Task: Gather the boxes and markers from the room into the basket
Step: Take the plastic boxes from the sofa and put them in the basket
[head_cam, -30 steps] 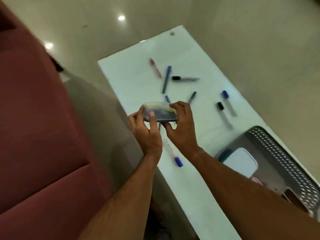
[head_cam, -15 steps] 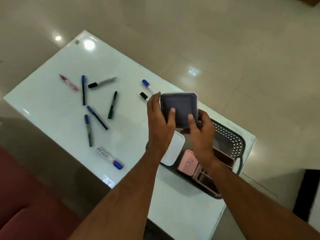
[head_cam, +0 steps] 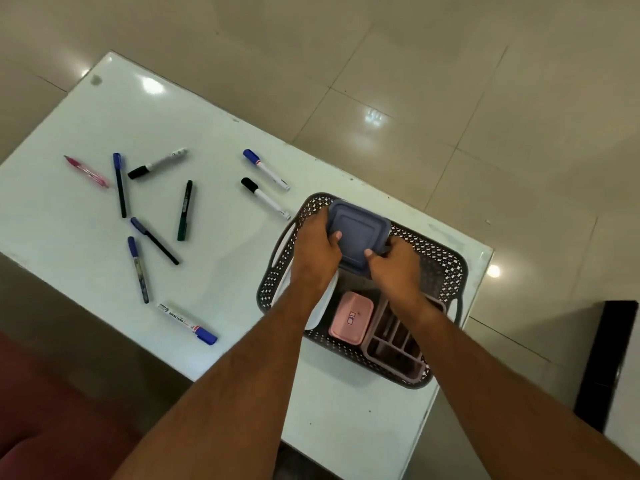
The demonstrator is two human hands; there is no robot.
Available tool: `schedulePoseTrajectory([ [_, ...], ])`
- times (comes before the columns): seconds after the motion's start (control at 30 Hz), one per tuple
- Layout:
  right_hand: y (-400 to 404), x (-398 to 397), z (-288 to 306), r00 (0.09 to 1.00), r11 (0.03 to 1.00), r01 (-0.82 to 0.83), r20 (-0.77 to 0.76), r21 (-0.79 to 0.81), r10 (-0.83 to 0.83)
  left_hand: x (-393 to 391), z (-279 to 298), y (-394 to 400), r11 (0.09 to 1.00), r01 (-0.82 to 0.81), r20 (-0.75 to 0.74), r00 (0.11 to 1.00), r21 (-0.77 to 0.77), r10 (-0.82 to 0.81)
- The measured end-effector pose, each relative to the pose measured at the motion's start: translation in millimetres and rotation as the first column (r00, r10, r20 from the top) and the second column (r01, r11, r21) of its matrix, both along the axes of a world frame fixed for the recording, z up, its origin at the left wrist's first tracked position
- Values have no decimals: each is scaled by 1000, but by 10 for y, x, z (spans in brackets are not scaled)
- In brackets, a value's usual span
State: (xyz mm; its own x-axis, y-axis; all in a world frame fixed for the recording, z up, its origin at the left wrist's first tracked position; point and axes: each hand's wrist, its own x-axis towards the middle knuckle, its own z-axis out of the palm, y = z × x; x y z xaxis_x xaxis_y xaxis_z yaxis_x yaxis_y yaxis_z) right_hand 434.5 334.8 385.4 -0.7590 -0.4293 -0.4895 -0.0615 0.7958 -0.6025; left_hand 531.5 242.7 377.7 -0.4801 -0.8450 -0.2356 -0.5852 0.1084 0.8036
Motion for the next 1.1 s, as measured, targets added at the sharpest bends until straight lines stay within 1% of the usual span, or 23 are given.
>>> schedulePoseTrajectory([
  [0.07,-2,-39,-10,999,999,-36,-13,39,36,-35,-24,-3,1000,23,46,999,7,-23],
  [0.23,-8,-223,57,996,981,-90,22,171,88,-174,-27,4,992,113,206,973,-53,-100],
  [0.33,4,-323,88,992,963,-124,9,239,125,-246,-26,3,984,172,271,950,-32,-158],
  [0.43,17,-379,87,987,944,-158,24,290,158,-296,-52,-2,971,239,352,910,-7,-221],
  [0.57,40,-400,51,984,922,-176,38,344,174,-343,-69,30,945,324,472,828,36,-302],
  [0.63,69,-413,16,981,907,-194,52,373,188,-339,-104,54,940,336,501,805,56,-318],
  [0.77,106,-427,-19,981,887,-193,64,420,183,-333,-151,97,939,340,531,787,50,-314],
  [0.97,113,-426,-70,982,889,-187,64,418,176,-330,-187,119,938,345,544,788,-3,-288],
  [1.1,125,-403,-48,980,889,-196,56,414,190,-312,-163,150,928,371,570,769,-32,-288],
])
